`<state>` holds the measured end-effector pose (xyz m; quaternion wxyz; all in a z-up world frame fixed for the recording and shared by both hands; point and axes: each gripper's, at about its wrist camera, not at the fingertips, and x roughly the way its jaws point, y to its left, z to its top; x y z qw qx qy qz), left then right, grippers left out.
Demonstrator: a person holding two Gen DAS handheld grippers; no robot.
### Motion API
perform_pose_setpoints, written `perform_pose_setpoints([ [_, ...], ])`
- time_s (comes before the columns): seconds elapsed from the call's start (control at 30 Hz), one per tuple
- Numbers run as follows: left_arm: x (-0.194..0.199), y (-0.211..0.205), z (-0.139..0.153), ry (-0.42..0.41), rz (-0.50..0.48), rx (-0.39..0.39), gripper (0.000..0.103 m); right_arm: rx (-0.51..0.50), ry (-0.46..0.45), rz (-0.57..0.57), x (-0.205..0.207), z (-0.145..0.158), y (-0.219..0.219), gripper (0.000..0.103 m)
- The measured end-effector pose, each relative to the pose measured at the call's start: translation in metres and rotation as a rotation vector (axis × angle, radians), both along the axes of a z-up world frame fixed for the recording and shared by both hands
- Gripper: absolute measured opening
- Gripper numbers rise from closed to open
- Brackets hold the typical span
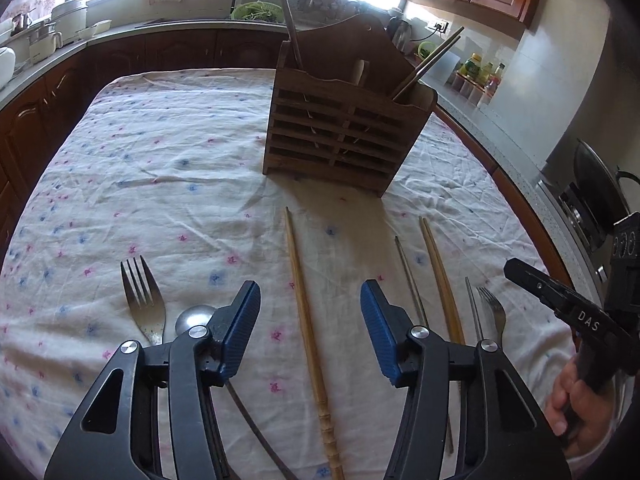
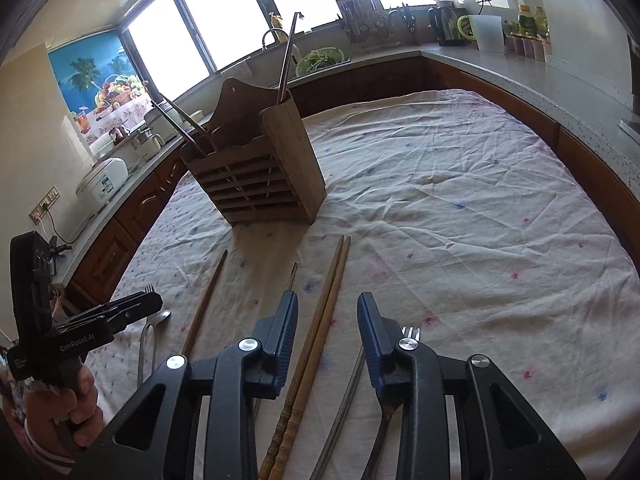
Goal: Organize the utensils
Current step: 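Withdraw both tools and move them toward the remaining chopsticks on the cloth, then grasp a wooden chopstick with the right tool while the left tool grasps another chopstick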
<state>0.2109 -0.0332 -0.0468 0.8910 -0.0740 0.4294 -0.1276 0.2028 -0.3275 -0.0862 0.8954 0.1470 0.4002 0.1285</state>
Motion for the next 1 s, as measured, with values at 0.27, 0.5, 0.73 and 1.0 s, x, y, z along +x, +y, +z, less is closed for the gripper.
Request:
perform_pose_setpoints([
  [0.27,0.031,-0.007,-0.015,0.063,-0.018,0.021,0.038,-0.02,0.08,0.024,0.04,-0.021,0.013,0.02],
  [0.5,0.052,-0.004,-0.03,0.117,-0.032,0.018,0.035,-0.064,0.139,0.03,0.065,-0.042,0.023,0.018],
  [0.73,0.067,-0.009,-0.039,0.136,-0.042,0.037,0.032,-0.1,0.172,0.038,0.081,-0.052,0.028,0.015],
  [1.0,0.074,-0.022,-0.039,0.12,-0.057,0.103,0.032,-0.155,0.167,0.05,0.098,-0.053,0.038,0.016],
])
